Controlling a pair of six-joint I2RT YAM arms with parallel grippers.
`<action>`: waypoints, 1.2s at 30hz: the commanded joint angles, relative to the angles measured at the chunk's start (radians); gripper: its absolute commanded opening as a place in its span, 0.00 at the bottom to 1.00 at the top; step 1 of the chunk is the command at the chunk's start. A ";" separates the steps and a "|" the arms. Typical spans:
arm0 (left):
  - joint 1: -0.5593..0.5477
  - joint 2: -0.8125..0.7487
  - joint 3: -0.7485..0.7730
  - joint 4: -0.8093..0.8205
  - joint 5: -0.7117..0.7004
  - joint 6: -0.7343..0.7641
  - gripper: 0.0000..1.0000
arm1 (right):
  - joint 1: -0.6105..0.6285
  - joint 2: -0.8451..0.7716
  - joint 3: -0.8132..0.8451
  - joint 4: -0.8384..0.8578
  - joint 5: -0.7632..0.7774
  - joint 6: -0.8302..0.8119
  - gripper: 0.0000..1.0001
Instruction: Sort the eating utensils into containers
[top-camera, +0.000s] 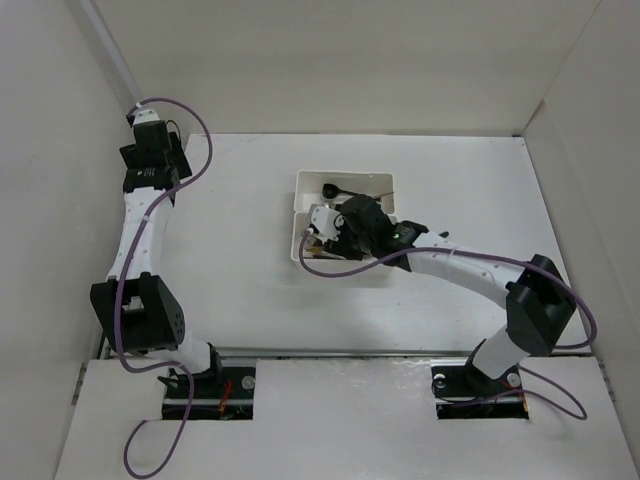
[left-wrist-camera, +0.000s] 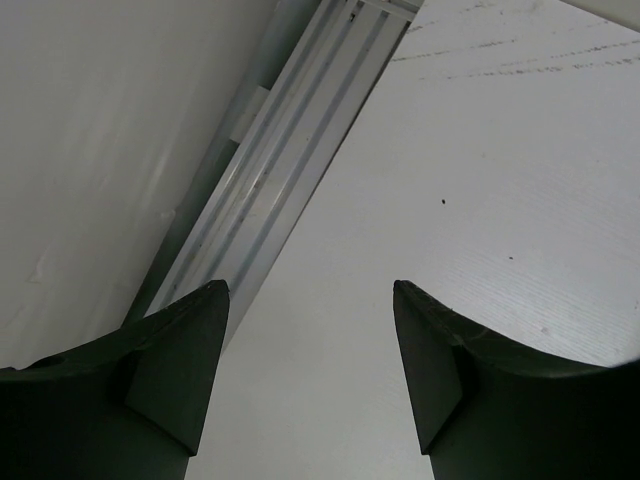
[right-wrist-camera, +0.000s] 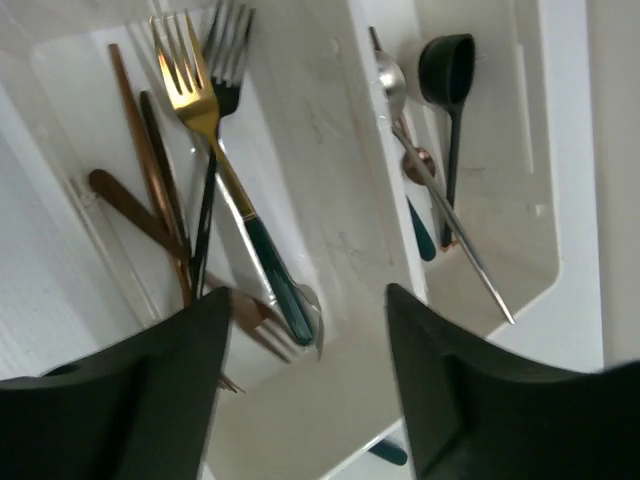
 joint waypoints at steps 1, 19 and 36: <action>0.006 -0.038 -0.011 0.024 -0.009 0.008 0.64 | 0.010 -0.045 0.028 0.078 0.050 -0.045 0.67; 0.006 -0.019 -0.011 0.024 0.022 0.008 0.64 | -0.703 -0.014 0.002 -0.289 -0.515 -0.603 0.71; 0.006 -0.010 -0.030 0.033 -0.041 0.047 0.65 | -0.785 0.241 0.034 -0.299 -0.535 -0.621 0.72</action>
